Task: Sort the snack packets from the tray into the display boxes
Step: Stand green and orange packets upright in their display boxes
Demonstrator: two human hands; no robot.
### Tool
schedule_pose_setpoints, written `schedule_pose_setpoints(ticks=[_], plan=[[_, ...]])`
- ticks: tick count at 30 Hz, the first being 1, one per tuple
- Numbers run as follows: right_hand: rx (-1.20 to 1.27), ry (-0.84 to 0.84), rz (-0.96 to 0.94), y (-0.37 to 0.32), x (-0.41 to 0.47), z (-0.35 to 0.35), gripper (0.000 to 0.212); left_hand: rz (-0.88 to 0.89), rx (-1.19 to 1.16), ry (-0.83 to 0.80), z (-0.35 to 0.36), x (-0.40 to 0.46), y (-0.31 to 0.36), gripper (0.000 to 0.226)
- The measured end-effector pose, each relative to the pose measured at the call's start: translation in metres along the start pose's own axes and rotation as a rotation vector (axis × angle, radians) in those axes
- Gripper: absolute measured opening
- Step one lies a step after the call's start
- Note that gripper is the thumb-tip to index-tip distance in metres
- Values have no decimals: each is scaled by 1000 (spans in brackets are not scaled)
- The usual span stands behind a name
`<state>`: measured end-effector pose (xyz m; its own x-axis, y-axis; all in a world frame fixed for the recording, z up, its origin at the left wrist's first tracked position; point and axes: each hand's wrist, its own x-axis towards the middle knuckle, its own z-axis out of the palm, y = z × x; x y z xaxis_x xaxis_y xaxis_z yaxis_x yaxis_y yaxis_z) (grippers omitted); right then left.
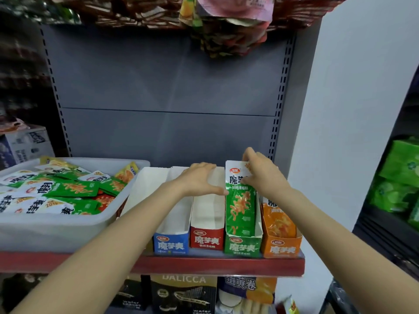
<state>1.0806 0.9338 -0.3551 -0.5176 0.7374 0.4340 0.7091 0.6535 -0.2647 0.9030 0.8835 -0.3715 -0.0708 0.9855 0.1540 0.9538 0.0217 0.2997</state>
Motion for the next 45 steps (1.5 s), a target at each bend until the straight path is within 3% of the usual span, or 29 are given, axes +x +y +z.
schedule_pose_setpoints(ticks=[5, 11, 15, 19, 24, 31, 38, 42, 45], plan=[[-222, -49, 4, -3, 0, 3, 50, 2, -6, 13, 1, 1, -2, 94], [-270, -145, 3, -5, -4, 3, 59, 20, -67, 67, 6, -3, -4, 86], [-297, -160, 24, -9, -7, 5, 64, 48, -124, 175, 6, -11, -6, 67], [-216, -38, -52, -22, -6, 12, 46, 78, -191, 366, -2, -29, -14, 38], [62, 20, -218, -81, 8, 28, 28, 46, -268, 540, -26, -62, -44, 34], [299, -100, -344, -192, 34, 81, 25, -270, -189, 592, -67, -111, -142, 26], [287, -381, -378, -277, 76, 129, 48, -762, 54, 455, -106, -149, -243, 59], [226, -573, -395, -302, 90, 151, 63, -803, 51, 297, -111, -160, -265, 30], [85, -673, -428, -312, 95, 164, 67, -811, 73, 302, -110, -161, -272, 36]])
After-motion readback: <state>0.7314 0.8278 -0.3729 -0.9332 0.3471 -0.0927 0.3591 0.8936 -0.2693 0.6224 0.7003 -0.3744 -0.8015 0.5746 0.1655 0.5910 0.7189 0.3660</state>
